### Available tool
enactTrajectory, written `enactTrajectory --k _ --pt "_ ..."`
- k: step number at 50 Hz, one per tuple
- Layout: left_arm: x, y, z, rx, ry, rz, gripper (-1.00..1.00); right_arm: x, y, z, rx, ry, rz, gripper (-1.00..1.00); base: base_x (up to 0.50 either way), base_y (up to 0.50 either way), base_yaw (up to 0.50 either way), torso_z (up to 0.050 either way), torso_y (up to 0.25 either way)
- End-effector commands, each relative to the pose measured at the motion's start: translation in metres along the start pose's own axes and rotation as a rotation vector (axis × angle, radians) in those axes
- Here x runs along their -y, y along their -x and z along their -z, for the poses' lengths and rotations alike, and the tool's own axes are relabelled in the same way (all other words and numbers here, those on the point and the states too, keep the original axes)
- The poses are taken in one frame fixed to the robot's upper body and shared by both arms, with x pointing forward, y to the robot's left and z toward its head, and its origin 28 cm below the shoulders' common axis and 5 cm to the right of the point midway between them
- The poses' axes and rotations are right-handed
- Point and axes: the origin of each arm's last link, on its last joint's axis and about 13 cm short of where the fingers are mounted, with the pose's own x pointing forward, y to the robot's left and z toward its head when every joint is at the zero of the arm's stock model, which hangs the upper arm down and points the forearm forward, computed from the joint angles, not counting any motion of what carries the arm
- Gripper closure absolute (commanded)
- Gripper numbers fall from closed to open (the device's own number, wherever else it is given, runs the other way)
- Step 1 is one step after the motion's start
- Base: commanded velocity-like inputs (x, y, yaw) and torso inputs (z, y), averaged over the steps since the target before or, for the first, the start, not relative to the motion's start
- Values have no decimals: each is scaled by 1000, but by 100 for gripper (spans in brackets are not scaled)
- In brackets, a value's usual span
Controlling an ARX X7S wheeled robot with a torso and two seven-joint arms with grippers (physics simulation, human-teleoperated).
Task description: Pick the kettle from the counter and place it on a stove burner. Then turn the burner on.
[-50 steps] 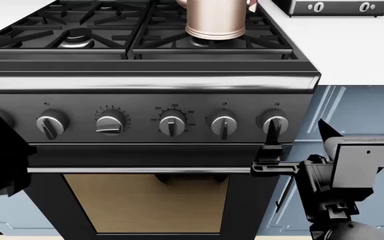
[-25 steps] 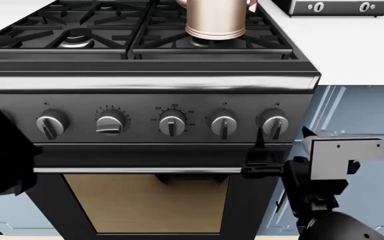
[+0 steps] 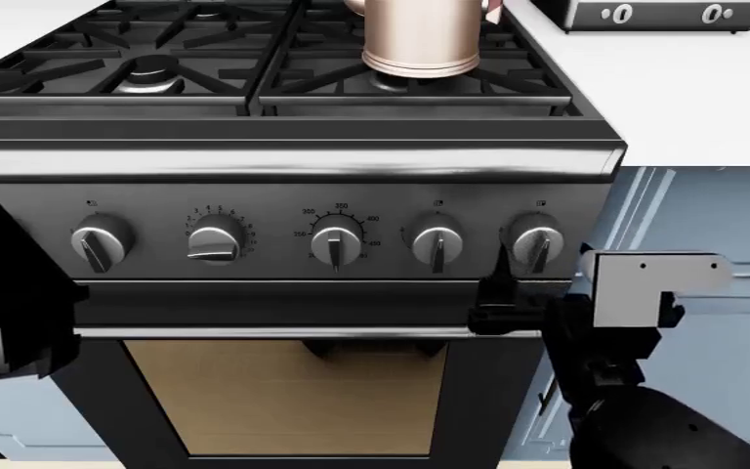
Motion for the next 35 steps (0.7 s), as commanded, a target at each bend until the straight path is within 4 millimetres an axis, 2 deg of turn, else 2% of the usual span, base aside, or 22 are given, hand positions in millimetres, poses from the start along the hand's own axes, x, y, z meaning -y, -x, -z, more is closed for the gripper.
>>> enactTrajectory --k 1,35 --pt "0 0 0 -1 0 -1 -100 0 -5 1 -12 -6 1 -100 0 0 0 0 0" --pt "0 0 -1 3 1 2 -100 3 -21 8 -59 5 30 -100 0 0 0 0 0"
